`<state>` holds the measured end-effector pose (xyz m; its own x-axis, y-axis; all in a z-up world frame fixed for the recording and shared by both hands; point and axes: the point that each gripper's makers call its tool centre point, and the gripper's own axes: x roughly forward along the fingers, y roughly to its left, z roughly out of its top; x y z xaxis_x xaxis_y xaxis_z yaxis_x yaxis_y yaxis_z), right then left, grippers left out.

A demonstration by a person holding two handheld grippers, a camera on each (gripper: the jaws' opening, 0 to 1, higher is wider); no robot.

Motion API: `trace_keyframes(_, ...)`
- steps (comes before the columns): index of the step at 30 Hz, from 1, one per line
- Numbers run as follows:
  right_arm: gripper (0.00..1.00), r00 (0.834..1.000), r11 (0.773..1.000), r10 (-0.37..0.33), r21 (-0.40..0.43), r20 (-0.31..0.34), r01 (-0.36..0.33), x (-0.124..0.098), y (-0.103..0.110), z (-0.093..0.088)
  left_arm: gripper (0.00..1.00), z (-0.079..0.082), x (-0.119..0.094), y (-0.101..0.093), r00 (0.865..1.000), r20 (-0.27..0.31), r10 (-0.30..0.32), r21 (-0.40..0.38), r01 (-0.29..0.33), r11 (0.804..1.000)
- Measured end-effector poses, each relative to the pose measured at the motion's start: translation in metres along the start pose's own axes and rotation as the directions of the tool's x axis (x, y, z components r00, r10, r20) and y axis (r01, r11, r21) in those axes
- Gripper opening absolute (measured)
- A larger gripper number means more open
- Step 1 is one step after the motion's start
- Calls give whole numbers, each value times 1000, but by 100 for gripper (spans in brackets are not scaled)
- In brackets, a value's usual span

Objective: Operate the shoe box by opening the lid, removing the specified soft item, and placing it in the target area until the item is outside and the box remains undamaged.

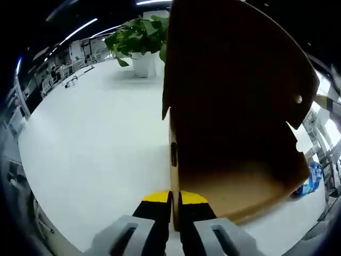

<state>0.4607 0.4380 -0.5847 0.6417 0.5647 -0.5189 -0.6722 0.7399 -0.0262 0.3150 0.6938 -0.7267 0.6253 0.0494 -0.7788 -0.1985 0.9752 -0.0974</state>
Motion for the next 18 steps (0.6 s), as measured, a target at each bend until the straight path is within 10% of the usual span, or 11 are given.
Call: trace_keyframes(18, 0, 1000, 1000, -2, -1, -18, 2, -16, 13, -19, 5, 3, 2, 2, 999, 17, -29, -29, 29, 999)
